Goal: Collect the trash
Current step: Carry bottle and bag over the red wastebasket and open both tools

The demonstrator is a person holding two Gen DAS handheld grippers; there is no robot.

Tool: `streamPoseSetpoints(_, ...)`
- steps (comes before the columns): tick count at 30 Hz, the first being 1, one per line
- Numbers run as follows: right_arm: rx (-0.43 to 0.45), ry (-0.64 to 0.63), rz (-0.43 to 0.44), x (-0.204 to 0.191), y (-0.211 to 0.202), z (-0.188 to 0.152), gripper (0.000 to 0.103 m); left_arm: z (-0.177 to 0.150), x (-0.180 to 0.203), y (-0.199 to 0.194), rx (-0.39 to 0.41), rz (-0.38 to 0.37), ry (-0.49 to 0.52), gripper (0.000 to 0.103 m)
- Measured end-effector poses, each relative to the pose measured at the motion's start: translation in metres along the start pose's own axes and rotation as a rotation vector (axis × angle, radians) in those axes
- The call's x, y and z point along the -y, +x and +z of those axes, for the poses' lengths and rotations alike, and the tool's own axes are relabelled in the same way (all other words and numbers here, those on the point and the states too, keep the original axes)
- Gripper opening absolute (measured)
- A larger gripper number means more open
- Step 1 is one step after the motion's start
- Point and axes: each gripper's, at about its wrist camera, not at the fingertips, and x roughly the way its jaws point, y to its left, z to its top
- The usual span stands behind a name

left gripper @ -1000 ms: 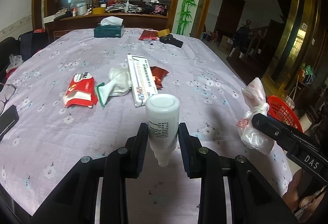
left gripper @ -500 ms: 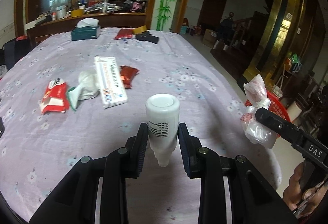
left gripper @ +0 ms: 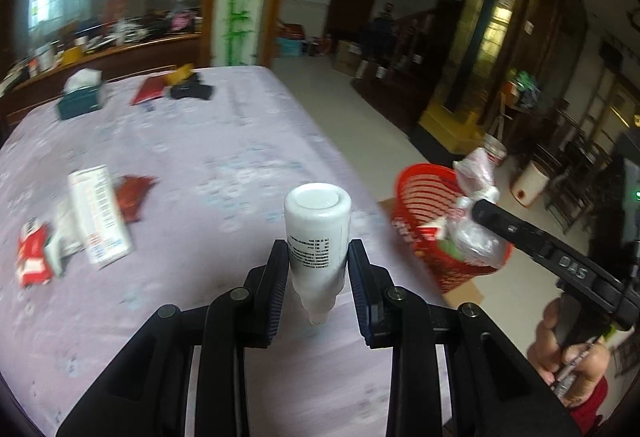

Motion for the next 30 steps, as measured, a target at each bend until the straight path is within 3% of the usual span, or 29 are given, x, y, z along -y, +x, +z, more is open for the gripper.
streamPoseSetpoints(8, 0.03, 0.069, -0.075, 0.056, -0.013, 0.019, 0.043, 0.03, 0.075, 0.044, -0.037, -0.107, 0.092, 0.029)
streamPoseSetpoints(15, 0.043, 0.114, -0.131, 0.092, -0.012, 0.032, 0.044, 0.048, 0.114, 0.097, -0.098, -0.184, 0.09, 0.029)
streamPoseSetpoints(17, 0.038, 0.131, -0.144, 0.102, -0.009, 0.035, 0.046, 0.052, 0.119, 0.109, -0.102, -0.196, 0.087, 0.031)
streamPoseSetpoints(20, 0.029, 0.133, -0.191, 0.114, -0.003, 0.038, 0.061, 0.055, 0.121, 0.116, -0.086, -0.183, 0.064, 0.063)
streamPoseSetpoints(26, 0.059, 0.153, -0.211, 0.122, -0.014, 0.035, 0.063, 0.057, 0.109, 0.104, -0.076, -0.177, 0.055, 0.063)
streamPoseSetpoints(30, 0.064, 0.149, -0.191, 0.115, -0.02, 0.033, 0.065, 0.051, 0.088, 0.081, -0.038, -0.115, 0.05, 0.064)
